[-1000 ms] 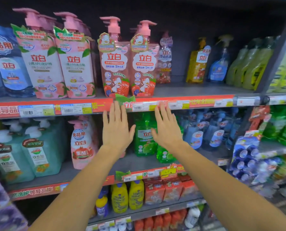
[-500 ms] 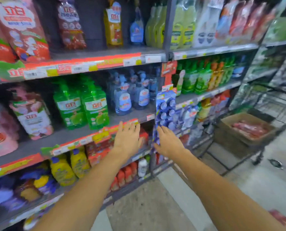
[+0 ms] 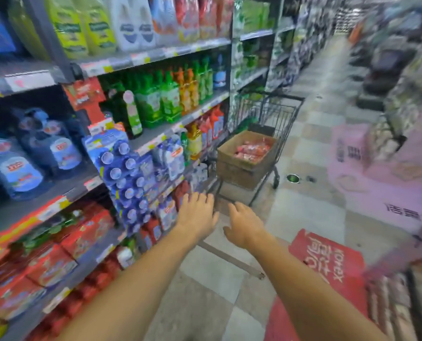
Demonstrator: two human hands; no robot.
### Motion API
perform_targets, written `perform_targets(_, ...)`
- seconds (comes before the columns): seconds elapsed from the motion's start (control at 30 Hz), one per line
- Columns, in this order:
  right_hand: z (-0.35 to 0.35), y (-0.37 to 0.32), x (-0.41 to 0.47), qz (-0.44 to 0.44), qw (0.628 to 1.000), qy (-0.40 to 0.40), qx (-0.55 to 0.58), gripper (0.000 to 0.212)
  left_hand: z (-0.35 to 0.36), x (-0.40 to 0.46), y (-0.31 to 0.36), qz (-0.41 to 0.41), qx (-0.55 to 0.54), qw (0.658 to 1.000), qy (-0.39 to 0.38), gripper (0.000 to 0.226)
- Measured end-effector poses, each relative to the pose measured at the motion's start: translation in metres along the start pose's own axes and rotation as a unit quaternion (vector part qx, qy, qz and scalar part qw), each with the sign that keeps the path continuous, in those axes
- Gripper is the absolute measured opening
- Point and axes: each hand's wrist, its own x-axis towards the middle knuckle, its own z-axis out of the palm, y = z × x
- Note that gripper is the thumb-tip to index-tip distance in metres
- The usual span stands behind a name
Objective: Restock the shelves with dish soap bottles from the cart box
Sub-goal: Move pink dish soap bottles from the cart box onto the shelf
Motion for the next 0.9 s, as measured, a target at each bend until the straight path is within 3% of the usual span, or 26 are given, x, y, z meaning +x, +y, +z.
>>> perform_targets(0.27, 0.001, 0.113, 0.028, 0.077, 0.997, 0.01, 0.019, 0.054, 0.021, 0.104, 0.083, 0.089, 0.008, 0.995, -0.045, 0.051)
perform_targets(0.43, -0.012, 0.194, 0.069, 0.112, 0.994, -0.007, 0.016, 0.056, 0.053, 0.193, 0.131, 0.122, -0.001, 0.99, -0.064, 0.06)
perform_targets(0.67, -0.042, 0.298, 0.143, 0.148, 0.986, -0.069, -0.022, 0.046, 0.082, 0.312, 0.184, 0.115, -0.013, 0.991, -0.066, 0.046)
perform_targets(0.9, -0.061, 0.354, 0.216, 0.138, 0.987, -0.08, -0.024, 0.044, 0.088, 0.406, 0.209, 0.1, -0.01, 0.991, -0.088, 0.046)
